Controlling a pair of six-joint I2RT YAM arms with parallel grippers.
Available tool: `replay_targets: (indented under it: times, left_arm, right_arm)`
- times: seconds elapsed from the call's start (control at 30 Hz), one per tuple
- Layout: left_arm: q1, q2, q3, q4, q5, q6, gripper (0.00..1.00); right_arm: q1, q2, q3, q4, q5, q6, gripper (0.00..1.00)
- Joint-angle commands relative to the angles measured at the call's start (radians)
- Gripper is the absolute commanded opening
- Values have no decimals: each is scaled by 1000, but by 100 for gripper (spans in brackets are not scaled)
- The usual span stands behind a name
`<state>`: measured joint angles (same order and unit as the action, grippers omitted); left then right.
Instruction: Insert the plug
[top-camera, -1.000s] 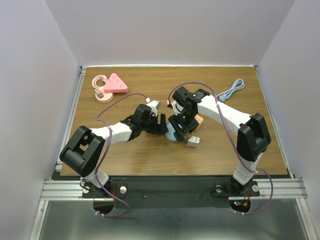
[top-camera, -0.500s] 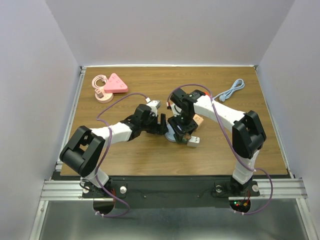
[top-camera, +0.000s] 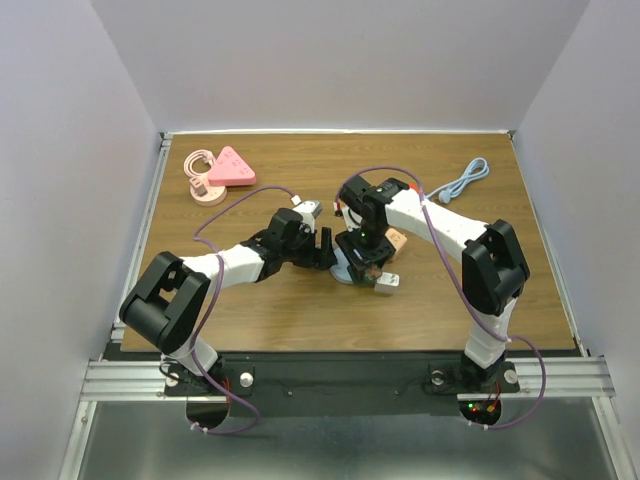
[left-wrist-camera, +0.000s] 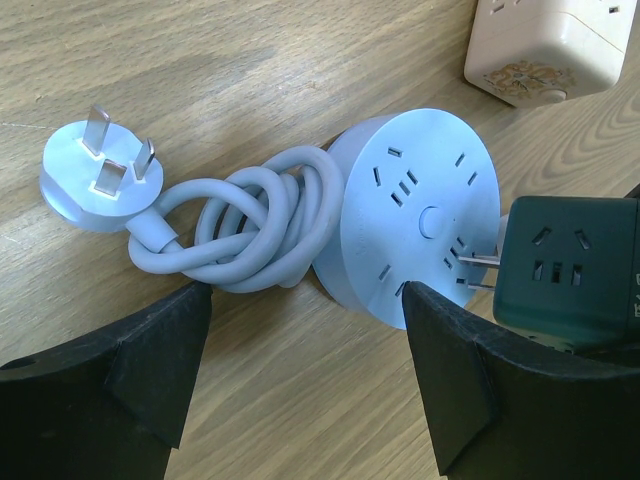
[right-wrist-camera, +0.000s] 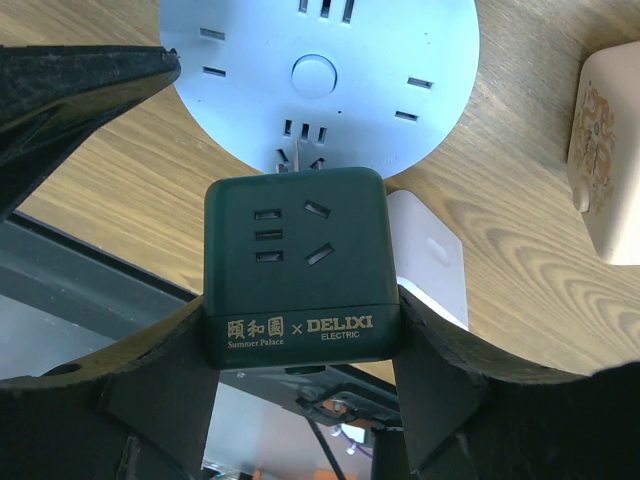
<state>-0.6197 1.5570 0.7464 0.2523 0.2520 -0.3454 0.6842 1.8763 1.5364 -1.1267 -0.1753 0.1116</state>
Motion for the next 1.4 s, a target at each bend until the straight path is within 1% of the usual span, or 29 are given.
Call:
replay_targets:
  times: [0.0, 0.37, 0.53, 0.8, 1.03, 1.17, 1.37]
  left_arm:
    - [2, -17, -9, 47, 38, -1, 88]
    - [2, -15, -12, 54, 43, -1, 87]
    - [2, -21, -16, 64, 52, -7, 88]
    - [2, -11, -19, 67, 62, -9, 88]
    - [2, -11, -21, 73, 70, -10, 87]
    - [2, 9, -21, 81, 82, -7, 86]
    - [2, 41, -16, 94, 95, -6, 78]
  right_arm:
    - [11, 21, 44, 10, 23, 34, 10]
    - [11, 63, 64, 11, 3, 85, 9]
    - [11, 75, 100, 13, 39, 92, 9]
    - [11, 135, 179, 5, 48, 80, 9]
    - [8, 146, 192, 2, 94, 86, 9]
    - [2, 147, 189, 4, 109, 76, 9]
    - [-15, 165, 220, 8, 128, 46, 9]
